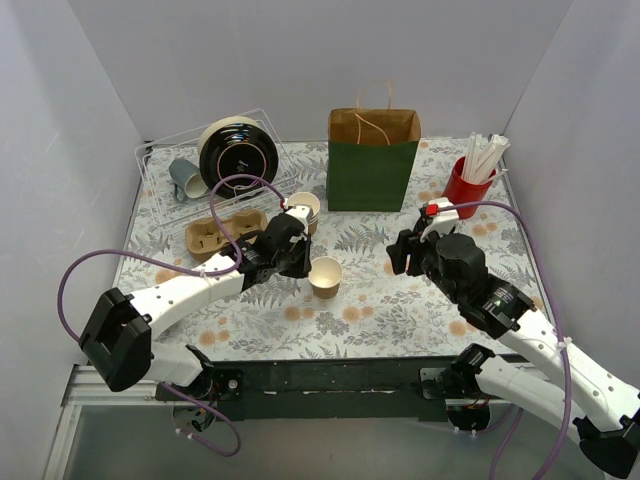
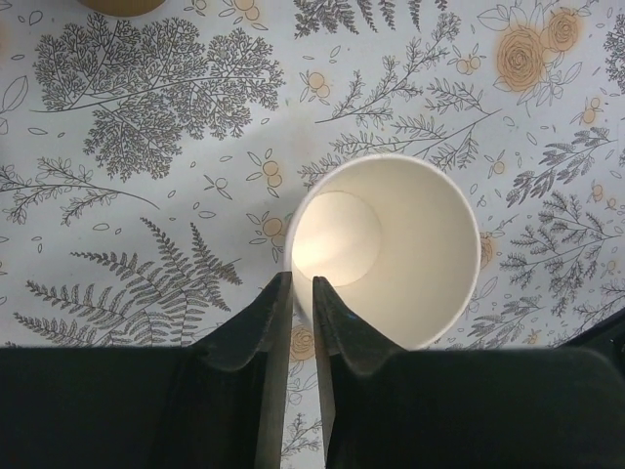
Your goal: Pack the takeout coffee
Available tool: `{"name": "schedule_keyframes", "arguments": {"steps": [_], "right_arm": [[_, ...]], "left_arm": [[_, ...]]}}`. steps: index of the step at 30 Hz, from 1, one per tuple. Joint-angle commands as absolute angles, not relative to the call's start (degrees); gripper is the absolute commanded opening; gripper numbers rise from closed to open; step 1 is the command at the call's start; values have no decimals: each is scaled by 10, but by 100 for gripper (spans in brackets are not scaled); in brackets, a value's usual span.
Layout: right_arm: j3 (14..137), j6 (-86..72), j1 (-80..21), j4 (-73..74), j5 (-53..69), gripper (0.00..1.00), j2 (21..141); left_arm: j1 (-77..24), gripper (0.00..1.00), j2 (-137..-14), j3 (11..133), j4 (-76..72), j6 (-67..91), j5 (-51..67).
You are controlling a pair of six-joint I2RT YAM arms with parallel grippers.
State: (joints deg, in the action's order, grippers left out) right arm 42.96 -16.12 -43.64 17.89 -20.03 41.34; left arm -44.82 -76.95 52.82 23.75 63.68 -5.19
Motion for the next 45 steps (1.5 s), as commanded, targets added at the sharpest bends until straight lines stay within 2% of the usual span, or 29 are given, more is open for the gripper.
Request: {"name": "schedule_keyframes", "arguments": {"steps": [1,6,10,11,13,14,15,16,20,24,27,36,45], "right_arm": [[423,-153,-438,146,-229,66,422],[426,-149,-438,143,-229,66,425],[432,-138,-437,139,-249,65,436],[437,-135,-437,141,-259,66,450],[449,-114,-438,136,-303,65,468],[453,-108,-437,134,-324,65,491],[467,-100,-432,135,-345,65,504],[478,-85,-427,140,-367,65,519],[518,-64,-364,157,-348,61,600],[545,-57,-260,167,-238,57,647],[570,-48,-229,177,-208,56,685],[613,-28,-171,181,-134,52,772],[624,-23,-155,176,-127,46,828]], "left_arm": [[-451,16,-766,527,223,630,-61],[-451,17,-766,533,233,628,-66],[-451,32,-751,554,255,624,-90],[-451,46,-738,562,259,621,-97],[-451,65,-722,577,258,601,-105],[-451,79,-714,580,254,592,-106],[-451,86,-700,583,249,582,-108],[-451,98,-694,588,247,561,-107],[-451,98,-674,581,244,512,-113],[-451,98,-647,542,229,497,-141],[-451,98,-614,506,201,502,-137],[-451,98,-599,498,194,498,-146],[-451,98,-596,498,194,495,-153]]}}
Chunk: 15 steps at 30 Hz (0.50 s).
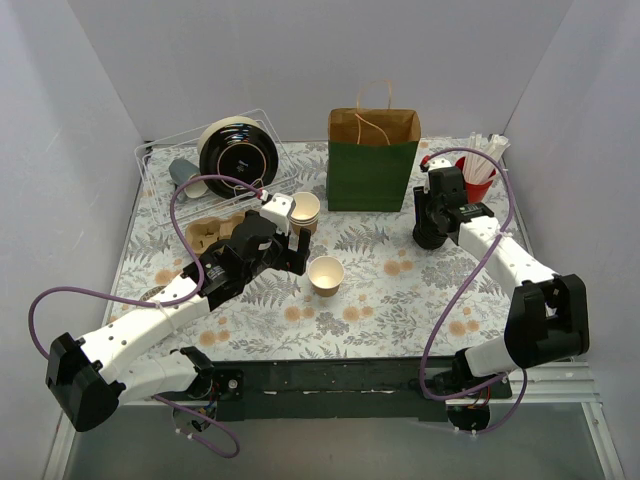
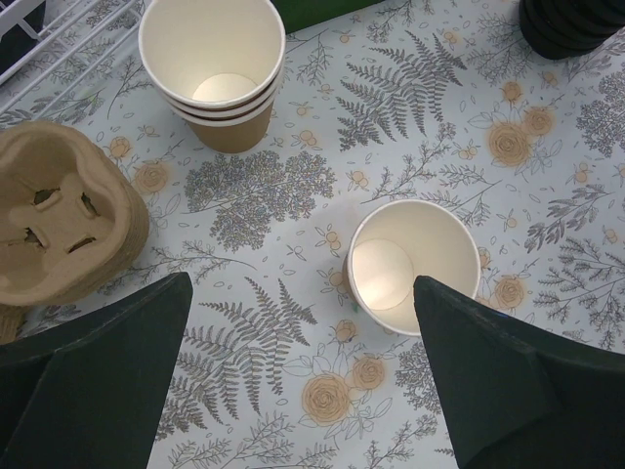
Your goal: Pack the takeout coffee
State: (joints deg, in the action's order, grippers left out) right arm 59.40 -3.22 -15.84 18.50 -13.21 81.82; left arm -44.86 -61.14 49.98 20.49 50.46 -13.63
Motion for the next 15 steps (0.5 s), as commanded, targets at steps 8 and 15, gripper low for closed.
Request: {"name": "schedule_keyframes", "arguments": {"steps": [8,15], "right_arm": [[616,-22,-148,165,-126,41,838],[612,-24,-139,161,-121,38,843]], "left_arm": [[-451,98,-597,498,196,494,-159],[-451,98,-594,498,196,494,-157]]}}
